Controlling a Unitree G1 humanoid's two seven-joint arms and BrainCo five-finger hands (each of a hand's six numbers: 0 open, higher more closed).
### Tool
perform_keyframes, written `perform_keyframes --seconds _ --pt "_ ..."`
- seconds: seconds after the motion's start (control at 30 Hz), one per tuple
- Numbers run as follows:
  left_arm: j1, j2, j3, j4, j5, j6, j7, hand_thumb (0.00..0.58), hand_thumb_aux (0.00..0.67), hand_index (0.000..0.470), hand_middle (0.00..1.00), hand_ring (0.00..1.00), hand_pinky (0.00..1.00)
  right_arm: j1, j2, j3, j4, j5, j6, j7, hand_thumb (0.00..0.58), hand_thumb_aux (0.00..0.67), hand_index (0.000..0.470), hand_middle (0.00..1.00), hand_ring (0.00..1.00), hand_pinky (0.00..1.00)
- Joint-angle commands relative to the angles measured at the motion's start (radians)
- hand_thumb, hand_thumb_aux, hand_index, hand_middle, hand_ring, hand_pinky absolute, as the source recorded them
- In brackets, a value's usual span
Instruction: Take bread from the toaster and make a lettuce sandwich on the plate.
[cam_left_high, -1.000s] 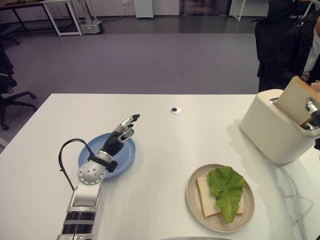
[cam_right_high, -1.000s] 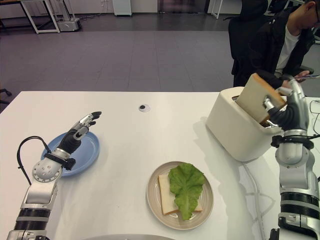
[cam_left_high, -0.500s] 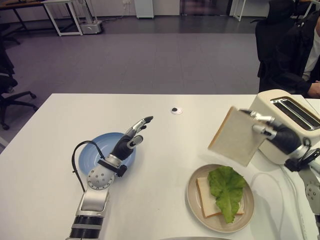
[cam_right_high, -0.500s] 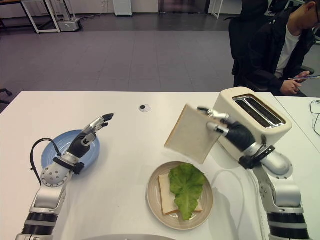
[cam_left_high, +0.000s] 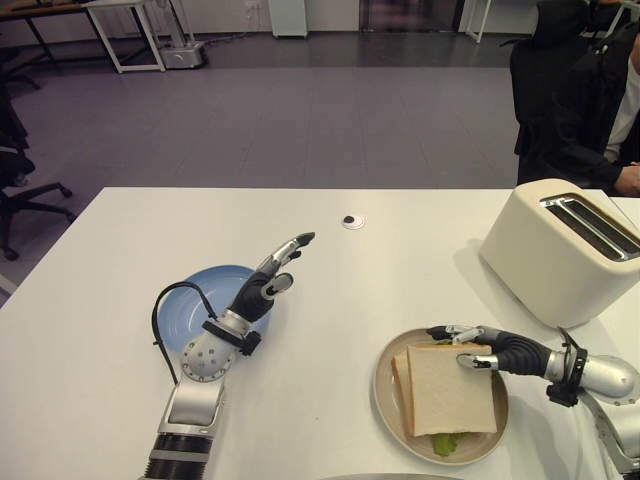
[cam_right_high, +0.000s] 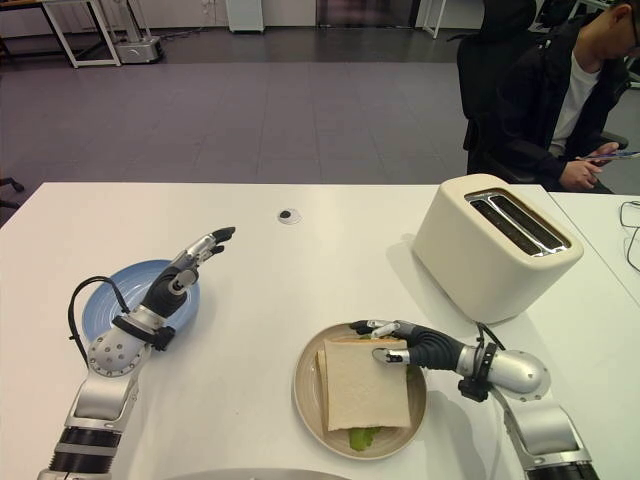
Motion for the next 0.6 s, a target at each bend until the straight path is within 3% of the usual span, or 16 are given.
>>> perform_keyframes --seconds 0.03,0.07,0.4,0.57,0.6 --pt "0.003 0.0 -0.011 -0.005 0.008 0.002 -0.003 0.0 0.0 0.0 0.0 0.0 0.0 -0.051 0.027 0.0 0.021 -0.044 -0.001 -0.056 0.148 0.092 0.065 0.0 0.0 0.0" --pt "0.002 -0.001 -0.013 -0.004 0.009 0.002 -0.002 0.0 0.0 0.0 0.0 0.0 0.0 -0.059 0.031 -0.004 0.03 -0.051 -0.001 -0.067 0.0 0.0 0.0 0.0 0.0 0.0" --pt "0.008 0.009 -0.042 -0.007 0.016 -0.016 -0.021 0.0 0.0 0.0 0.0 0.0 0.0 -0.148 0.078 -0.097 0.054 0.016 -0.018 -0.135 0.0 0.0 0.0 0.0 0.0 0.0" --pt "0.035 0.044 -0.109 -0.053 -0.026 -0.016 -0.13 0.0 0.0 0.0 0.0 0.0 0.0 -0.162 0.112 -0.196 0.018 0.222 0.007 -0.085 0.0 0.0 0.0 0.0 0.0 0.0" --pt "0.046 0.061 -0.132 -0.068 -0.03 -0.023 -0.169 0.0 0.0 0.0 0.0 0.0 0.0 -0.155 0.108 -0.216 0.011 0.279 0.027 -0.053 0.0 0.0 0.0 0.44 0.44 0.44"
